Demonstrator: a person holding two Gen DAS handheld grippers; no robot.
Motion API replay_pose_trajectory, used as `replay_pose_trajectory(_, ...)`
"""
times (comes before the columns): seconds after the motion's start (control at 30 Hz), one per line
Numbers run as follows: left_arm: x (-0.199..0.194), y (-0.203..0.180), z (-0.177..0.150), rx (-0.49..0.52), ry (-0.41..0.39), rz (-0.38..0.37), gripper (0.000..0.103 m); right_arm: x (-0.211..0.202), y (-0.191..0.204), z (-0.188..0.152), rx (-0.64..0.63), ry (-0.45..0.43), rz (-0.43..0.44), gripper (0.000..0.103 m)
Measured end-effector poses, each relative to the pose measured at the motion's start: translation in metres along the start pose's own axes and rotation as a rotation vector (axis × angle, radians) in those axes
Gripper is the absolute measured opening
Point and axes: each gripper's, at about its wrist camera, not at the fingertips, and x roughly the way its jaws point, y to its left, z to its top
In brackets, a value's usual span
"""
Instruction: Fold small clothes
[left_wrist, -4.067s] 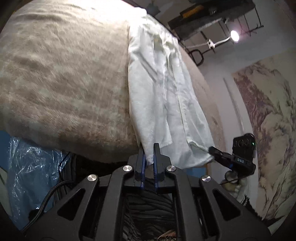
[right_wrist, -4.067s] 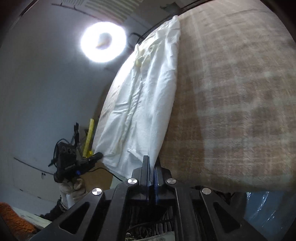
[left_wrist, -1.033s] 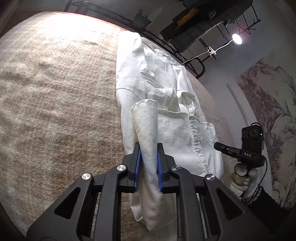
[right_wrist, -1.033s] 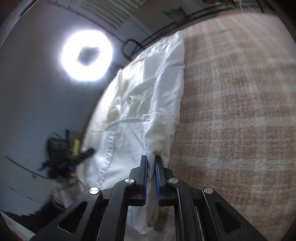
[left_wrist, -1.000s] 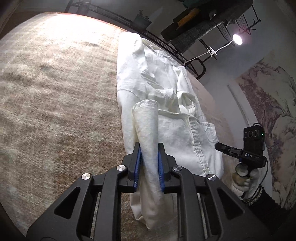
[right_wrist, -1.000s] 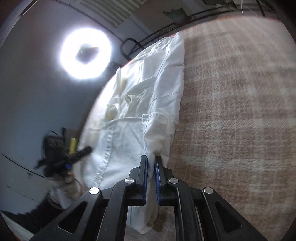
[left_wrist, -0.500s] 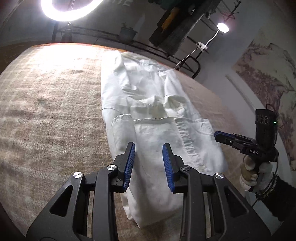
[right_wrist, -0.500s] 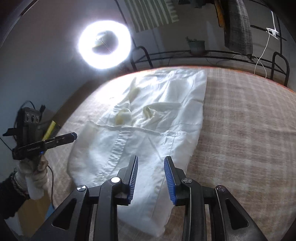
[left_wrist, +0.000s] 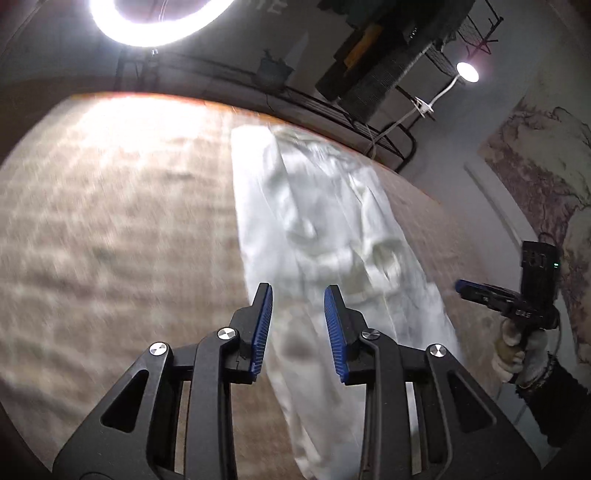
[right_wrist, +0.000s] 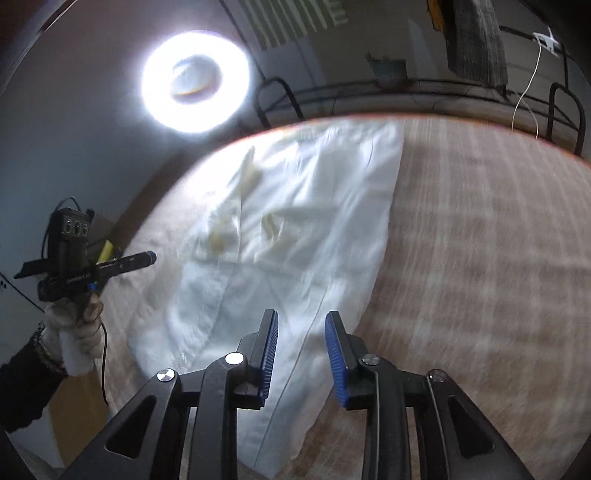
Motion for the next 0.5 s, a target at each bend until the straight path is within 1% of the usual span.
replay_pose_trajectory(0.1, 0.019, 0.002, 0.033, 0.074, -0.003, 0.033, 0.029, -0.006, -0.011, 0.022, 0.012, -0.032, -0.001, 0.028)
replay_pose_trajectory(0.2, 0.045, 0.008, 0.060, 0.108, -0.001, 0.075, 0.029, -0.001, -0.019, 0.046, 0.011, -0.054, -0.010, 0.028)
replay_pose_trajectory(0.27, 0.065, 0.014, 0.075, 0.107, 0.009, 0.090, 0.029, 0.008, -0.026, 0.061, 0.018, -0.056, -0.013, 0.027)
replay_pose_trajectory(0.4, 0.101, 0.018, 0.090, 0.116, 0.037, 0.111, 0.029, 0.032, -0.041, 0.089, 0.031, -0.049, -0.026, 0.027)
replay_pose_trajectory(0.5, 0.125, 0.013, 0.096, 0.154, 0.058, 0.133, 0.029, 0.055, -0.047, 0.103, 0.022, -0.033, -0.043, 0.027)
